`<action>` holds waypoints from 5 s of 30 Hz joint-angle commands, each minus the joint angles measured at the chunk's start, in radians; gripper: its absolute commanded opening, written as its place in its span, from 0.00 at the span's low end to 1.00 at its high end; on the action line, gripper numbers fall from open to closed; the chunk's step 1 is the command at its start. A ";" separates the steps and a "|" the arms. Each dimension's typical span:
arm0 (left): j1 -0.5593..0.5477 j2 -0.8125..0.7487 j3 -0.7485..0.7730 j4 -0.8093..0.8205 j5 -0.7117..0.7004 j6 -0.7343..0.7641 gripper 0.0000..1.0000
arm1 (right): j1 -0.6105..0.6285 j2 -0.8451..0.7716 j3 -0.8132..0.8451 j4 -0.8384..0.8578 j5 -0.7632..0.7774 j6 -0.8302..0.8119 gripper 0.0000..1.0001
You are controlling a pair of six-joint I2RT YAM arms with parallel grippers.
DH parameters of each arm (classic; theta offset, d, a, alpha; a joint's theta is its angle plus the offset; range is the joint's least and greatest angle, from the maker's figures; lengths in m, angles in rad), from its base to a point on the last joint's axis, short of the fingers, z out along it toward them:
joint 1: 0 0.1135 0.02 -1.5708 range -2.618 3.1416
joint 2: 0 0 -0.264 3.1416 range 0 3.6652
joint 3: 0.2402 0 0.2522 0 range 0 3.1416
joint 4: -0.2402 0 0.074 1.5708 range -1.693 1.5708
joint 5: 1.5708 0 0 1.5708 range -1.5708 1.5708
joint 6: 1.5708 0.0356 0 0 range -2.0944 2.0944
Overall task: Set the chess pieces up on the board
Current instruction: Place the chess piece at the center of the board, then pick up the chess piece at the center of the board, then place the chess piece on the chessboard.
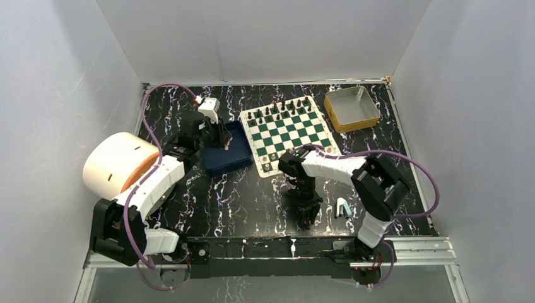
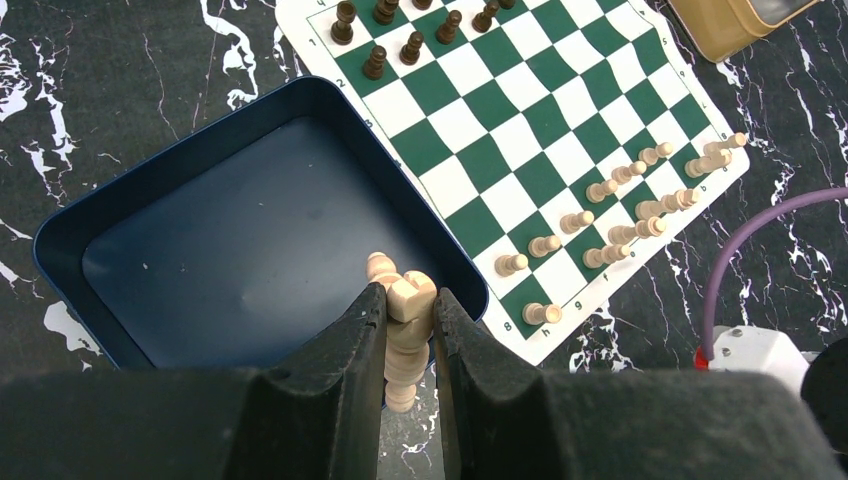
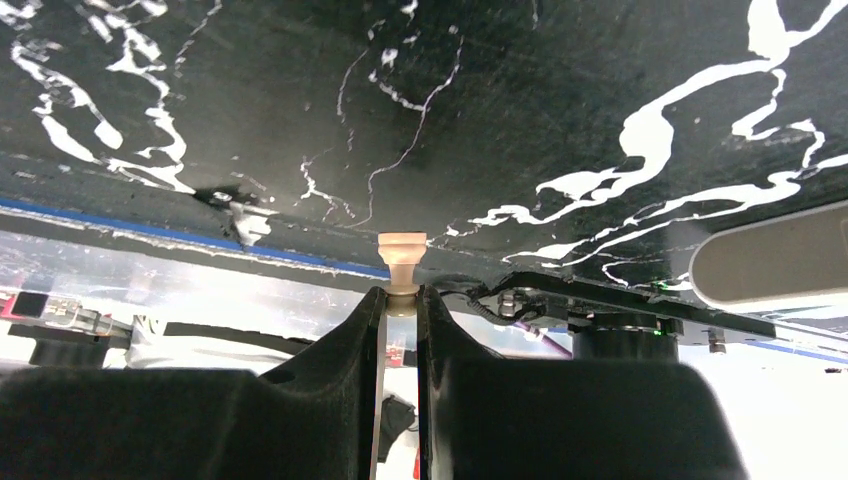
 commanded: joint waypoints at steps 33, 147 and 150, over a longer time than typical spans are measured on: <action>-0.004 -0.038 0.036 0.005 -0.009 0.009 0.00 | 0.011 -0.021 -0.025 0.084 0.070 0.041 0.33; -0.008 -0.066 0.017 0.011 -0.010 -0.021 0.00 | -0.613 0.599 0.986 -0.047 0.110 -0.258 0.19; -0.007 -0.067 0.017 0.012 -0.009 -0.021 0.00 | -0.613 0.602 0.982 -0.041 0.103 -0.257 0.19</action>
